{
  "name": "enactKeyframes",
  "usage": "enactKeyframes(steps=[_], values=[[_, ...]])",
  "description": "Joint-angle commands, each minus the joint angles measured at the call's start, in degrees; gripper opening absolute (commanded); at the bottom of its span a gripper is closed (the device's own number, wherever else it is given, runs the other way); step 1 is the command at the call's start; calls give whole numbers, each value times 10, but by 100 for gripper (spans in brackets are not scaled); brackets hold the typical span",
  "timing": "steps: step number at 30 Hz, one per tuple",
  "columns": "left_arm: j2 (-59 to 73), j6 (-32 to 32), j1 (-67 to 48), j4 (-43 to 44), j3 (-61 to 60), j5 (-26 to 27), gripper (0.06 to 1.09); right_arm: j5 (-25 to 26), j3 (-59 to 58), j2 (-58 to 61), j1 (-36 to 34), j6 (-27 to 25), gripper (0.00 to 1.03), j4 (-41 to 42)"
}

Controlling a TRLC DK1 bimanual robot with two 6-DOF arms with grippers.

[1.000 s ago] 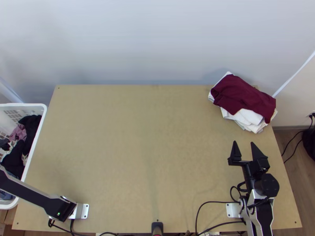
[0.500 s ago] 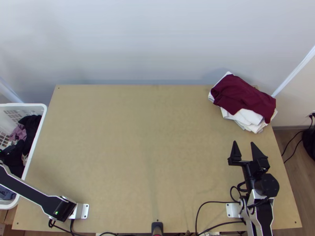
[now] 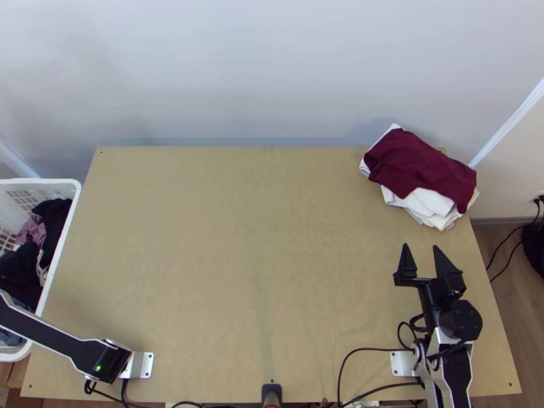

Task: Fold the t-shirt

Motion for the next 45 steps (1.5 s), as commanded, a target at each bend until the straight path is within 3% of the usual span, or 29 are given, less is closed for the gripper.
enactKeyframes(steps=[1, 13, 24, 32, 39, 45], values=[[-113, -21, -2, -13, 12, 30, 9, 2, -3, -3, -3, 7, 98, -10], [-351, -143, -12, -17, 41, 90, 9, 2, -3, -3, -3, 7, 98, -10], [-494, -226, -45, 17, 65, 95, 9, 2, -3, -3, -3, 7, 98, -10], [-573, -226, -143, -2, 46, 94, 9, 2, -3, -3, -3, 7, 98, -10], [-662, -199, -282, -20, -60, 72, 9, 2, -3, -3, -3, 7, 98, -10], [-759, -163, -487, -23, -214, -17, 9, 2, -3, -3, -3, 7, 98, -10]])
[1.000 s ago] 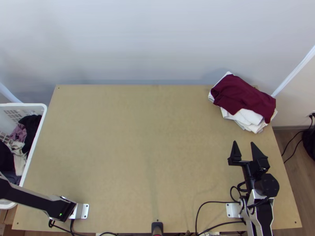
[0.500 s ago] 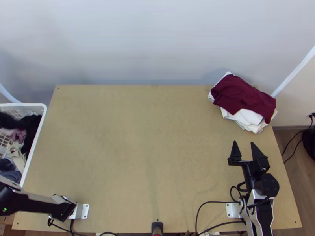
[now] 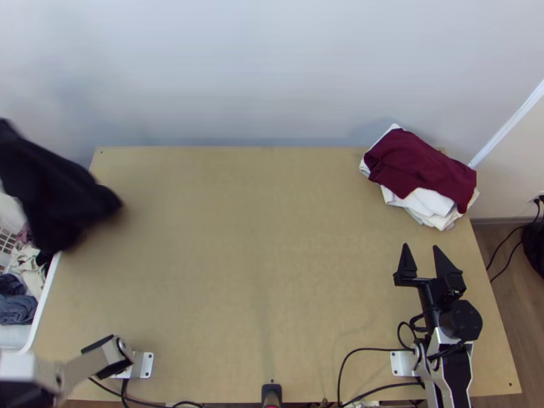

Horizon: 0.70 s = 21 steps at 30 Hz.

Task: Fold the t-shirt

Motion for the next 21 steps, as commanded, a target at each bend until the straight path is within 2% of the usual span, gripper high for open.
enactKeyframes(steps=[1, 6, 8, 11, 15, 21], values=[[-58, 25, -110, 5, -74, -53, 9, 2, -3, -3, -3, 7, 98, -11], [-81, 17, -295, 5, -185, -147, 9, 2, -3, -3, -3, 7, 98, -11], [-81, 1, -370, 9, -226, -197, 9, 2, -3, -3, -3, 7, 98, -11], [-72, -29, -469, 23, -285, -239, 9, 2, -3, -3, -3, 7, 98, -11], [-25, -76, -575, 59, -325, -266, 9, 2, -3, -3, -3, 7, 98, -11], [86, -142, -692, 103, -297, -273, 9, 2, -2, -3, -3, 7, 98, -11]])
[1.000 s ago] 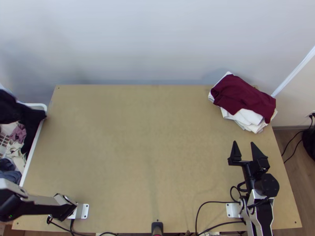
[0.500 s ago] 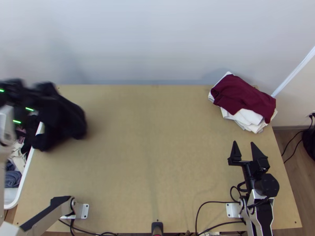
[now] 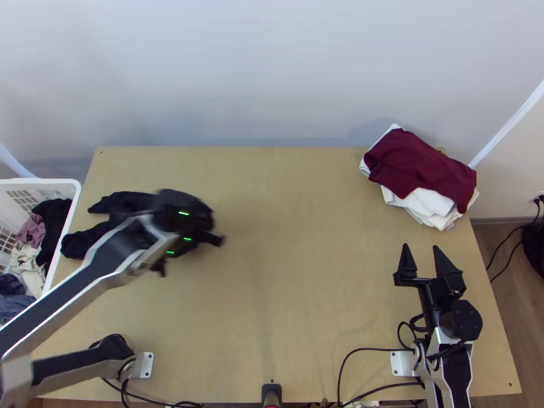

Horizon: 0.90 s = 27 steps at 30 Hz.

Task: Fold the t-shirt

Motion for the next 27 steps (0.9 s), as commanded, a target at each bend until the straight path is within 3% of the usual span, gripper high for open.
enactKeyframes(steps=[1, 17, 18, 19, 21, 22, 27], values=[[57, -44, -60, 26, 28, -4, 9, 2, -3, -3, -3, 7, 98, -10], [351, -72, -228, 31, 344, -4, 10, 2, -3, -3, -3, 8, 98, -10], [365, -73, -234, 31, 370, -4, 18, 2, -3, -3, -3, 7, 98, -10], [375, -72, -241, 31, 390, -4, 40, 2, -3, -3, -3, 7, 98, -10], [383, -53, -255, 32, 421, -4, 95, 2, -3, -3, -3, 7, 98, -10], [384, -48, -259, 31, 434, -4, 105, 2, -3, -3, -3, 7, 98, -10], [325, -51, -260, 21, 471, 14, 105, 2, -3, -3, -3, 7, 98, -10]])
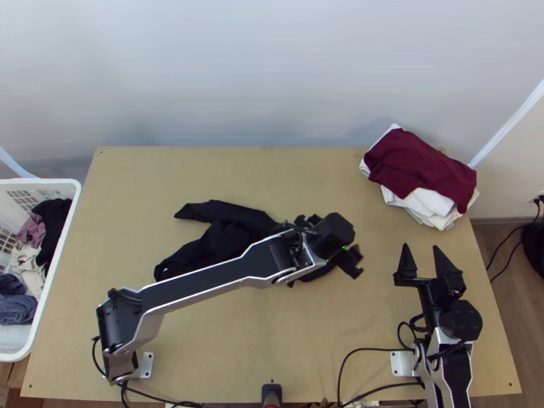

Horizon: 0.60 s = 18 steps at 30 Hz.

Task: Fold the t-shirt

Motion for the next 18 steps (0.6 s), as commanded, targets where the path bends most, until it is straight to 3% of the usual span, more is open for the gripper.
enactKeyframes(steps=[1, 4, 10, 18], values=[[-67, -3, 4, -5, 33, 16, 105, 2, -3, -3, -3, 7, 98, -11], [-108, -11, 15, -18, 31, 47, 105, 2, -3, -3, -3, 7, 98, -11], [-149, 23, 77, -145, 25, 47, 105, 2, -3, -3, -3, 7, 98, -11], [-237, 67, 184, -187, -66, 47, 105, 2, -3, -3, -3, 7, 98, -11]])
